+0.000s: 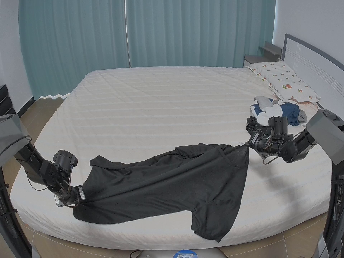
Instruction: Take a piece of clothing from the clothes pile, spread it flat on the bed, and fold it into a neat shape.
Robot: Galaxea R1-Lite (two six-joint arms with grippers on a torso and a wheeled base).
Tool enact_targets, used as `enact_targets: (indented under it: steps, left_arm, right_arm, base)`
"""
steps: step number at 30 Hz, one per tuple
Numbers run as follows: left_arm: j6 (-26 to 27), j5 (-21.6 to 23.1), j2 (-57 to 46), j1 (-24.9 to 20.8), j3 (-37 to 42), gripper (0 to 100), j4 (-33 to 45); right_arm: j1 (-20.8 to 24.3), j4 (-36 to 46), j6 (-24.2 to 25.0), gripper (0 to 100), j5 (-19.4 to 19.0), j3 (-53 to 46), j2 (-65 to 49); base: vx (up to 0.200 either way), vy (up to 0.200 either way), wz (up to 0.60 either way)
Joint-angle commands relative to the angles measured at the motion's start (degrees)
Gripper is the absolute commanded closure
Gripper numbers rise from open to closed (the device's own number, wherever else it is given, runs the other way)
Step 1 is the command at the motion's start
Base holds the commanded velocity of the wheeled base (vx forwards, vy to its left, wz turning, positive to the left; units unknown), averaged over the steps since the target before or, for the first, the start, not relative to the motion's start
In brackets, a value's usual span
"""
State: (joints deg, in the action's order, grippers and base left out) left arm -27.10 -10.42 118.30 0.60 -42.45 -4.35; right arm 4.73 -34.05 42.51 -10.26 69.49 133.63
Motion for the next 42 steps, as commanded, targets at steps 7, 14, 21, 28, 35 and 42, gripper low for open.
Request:
enact_targets:
  steps: [7,14,21,28,35,42]
  left_arm:
    - [-4.6,0.4,1.8,-7.5,-0.7,100,-3.6]
    - [-4.5,0.4,2.3,-7.5,0.5,0,-5.1]
    - [-4.9,0.4,0.3,-6.5,-0.4,0,-5.5]
    - [-8.2,0.6,-2.1,-4.5,-6.2,0,-5.9]
    - [-9.5,6.6,4.4,-4.6,-18.7,0,-5.9]
    - [-12.1,6.9,15.5,-4.6,-29.7,0,-5.6]
  right_arm:
    - [-2.6,1.6,-2.7,100,0.8,4.2,2.5]
    - [-2.0,1.2,-2.8,0,1.1,5.1,7.2]
    - [-2.3,1.2,-2.5,0,1.3,1.4,3.5]
    - [-1.4,1.5,3.4,0,1.1,-5.4,-2.4]
    - [0.4,-3.9,4.2,0,-1.4,-20.9,-5.2]
    - [1.1,-19.6,4.6,0,-2.1,-32.3,-5.0]
  base:
    - [0.0,0.0,0.0]
    - [0.0,0.0,0.0]
    - [0.0,0.0,0.0]
    - [0.0,0.0,0.0]
    - [0.0,0.0,0.0]
    - [0.0,0.0,0.0]
